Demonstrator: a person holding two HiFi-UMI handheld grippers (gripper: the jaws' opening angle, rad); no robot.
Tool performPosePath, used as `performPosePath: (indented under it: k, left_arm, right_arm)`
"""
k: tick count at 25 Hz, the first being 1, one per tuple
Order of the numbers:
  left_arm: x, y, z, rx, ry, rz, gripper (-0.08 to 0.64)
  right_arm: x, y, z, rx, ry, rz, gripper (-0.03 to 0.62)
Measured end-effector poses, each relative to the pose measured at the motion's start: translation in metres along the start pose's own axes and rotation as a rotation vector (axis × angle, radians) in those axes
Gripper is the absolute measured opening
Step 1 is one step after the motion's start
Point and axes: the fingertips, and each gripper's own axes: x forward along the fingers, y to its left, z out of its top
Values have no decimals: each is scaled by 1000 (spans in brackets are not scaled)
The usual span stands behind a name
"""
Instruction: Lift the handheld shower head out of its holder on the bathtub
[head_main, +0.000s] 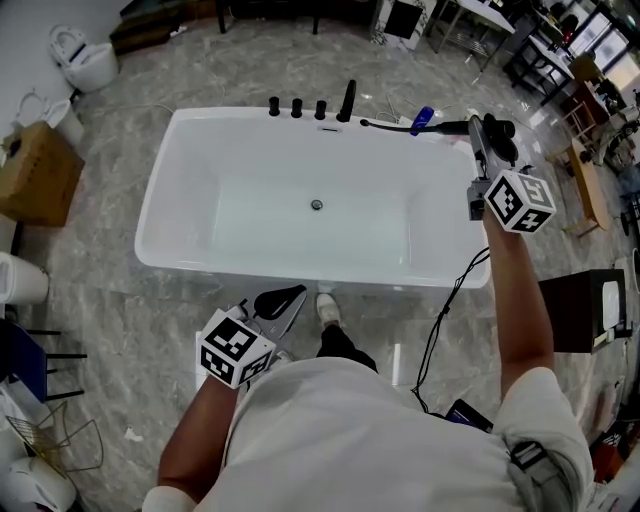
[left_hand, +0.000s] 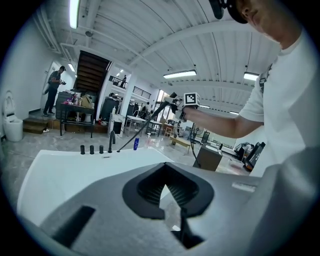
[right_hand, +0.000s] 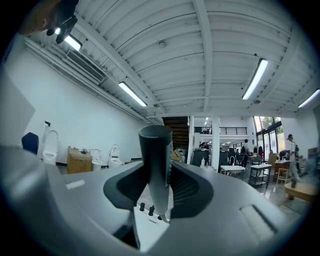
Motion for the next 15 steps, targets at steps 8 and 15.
performPosePath:
  k: [8, 15]
  left_arm:
    - [-11, -1, -5, 6, -2, -11, 6]
    - [-13, -5, -6, 10, -5, -24, 6]
  right_arm:
    - [-35, 15, 24, -16, -28, -3, 143]
    - [-65, 21, 43, -23, -50, -8, 143]
